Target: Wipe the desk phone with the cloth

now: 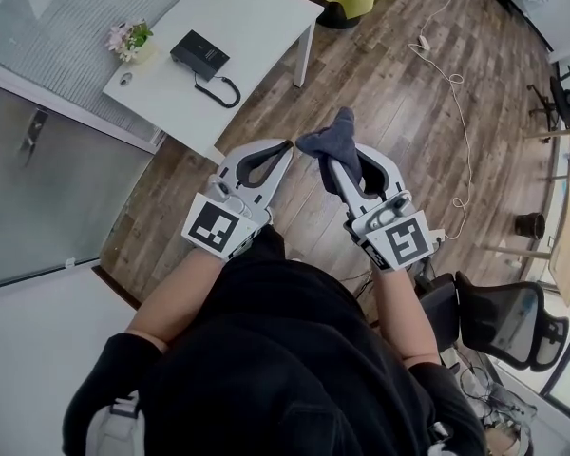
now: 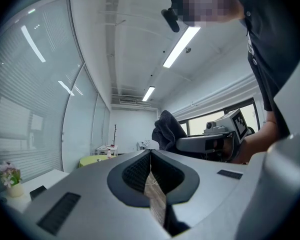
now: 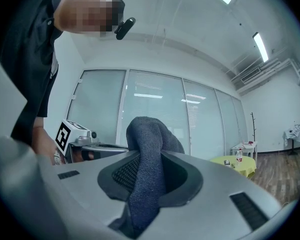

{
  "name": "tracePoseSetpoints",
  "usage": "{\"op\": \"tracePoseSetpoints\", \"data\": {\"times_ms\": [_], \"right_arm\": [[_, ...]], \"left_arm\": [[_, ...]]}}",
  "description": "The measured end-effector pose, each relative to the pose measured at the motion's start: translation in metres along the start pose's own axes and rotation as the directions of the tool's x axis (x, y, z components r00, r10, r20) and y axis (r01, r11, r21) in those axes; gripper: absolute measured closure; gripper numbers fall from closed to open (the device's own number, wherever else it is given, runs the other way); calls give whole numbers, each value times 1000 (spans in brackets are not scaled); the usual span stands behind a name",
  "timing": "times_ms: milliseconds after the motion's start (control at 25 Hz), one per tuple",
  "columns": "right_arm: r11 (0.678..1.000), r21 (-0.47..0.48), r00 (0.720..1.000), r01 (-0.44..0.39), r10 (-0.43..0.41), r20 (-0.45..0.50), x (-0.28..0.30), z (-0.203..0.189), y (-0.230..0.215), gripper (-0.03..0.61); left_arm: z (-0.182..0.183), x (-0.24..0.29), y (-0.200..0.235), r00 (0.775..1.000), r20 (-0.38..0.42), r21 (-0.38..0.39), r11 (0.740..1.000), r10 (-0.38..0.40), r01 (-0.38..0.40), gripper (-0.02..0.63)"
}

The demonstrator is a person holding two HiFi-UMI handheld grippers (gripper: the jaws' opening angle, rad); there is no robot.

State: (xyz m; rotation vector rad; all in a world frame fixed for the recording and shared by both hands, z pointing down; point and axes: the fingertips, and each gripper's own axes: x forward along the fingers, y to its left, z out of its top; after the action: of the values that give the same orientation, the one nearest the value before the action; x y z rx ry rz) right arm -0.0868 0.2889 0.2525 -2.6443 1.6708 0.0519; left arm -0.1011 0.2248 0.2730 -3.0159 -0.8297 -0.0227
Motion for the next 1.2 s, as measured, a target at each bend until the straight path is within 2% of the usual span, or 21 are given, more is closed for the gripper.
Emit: {"op": "tracePoseSetpoints", "data": {"times_ms": [280,600,800,1000,1200], "right_arm": [[1000,-7,1000,28,-28,-8,64,1,-23,477],[1000,8,1000,18,-18,0,122,0,-31,477],[1000,4,1000,16,-16,-6,138,-3,-42,477],[1000,-22,1000,13,-13,-22,152,-9,-67,477],[999,-17,999,-41,41,-14,160,-11,-95,477]], "left_arm": [[1,20,65,1000,13,-15,1000,-16,16,603],[-5,31,126,999,32,-19,999,-27,28,603],[-10,38,148,1000,17,-49,999,-7,7,603],[-14,53,160,1000,-2,-20,1000,5,-5,603],[-9,77,168,998,-3,3,998,55,-55,603]]}}
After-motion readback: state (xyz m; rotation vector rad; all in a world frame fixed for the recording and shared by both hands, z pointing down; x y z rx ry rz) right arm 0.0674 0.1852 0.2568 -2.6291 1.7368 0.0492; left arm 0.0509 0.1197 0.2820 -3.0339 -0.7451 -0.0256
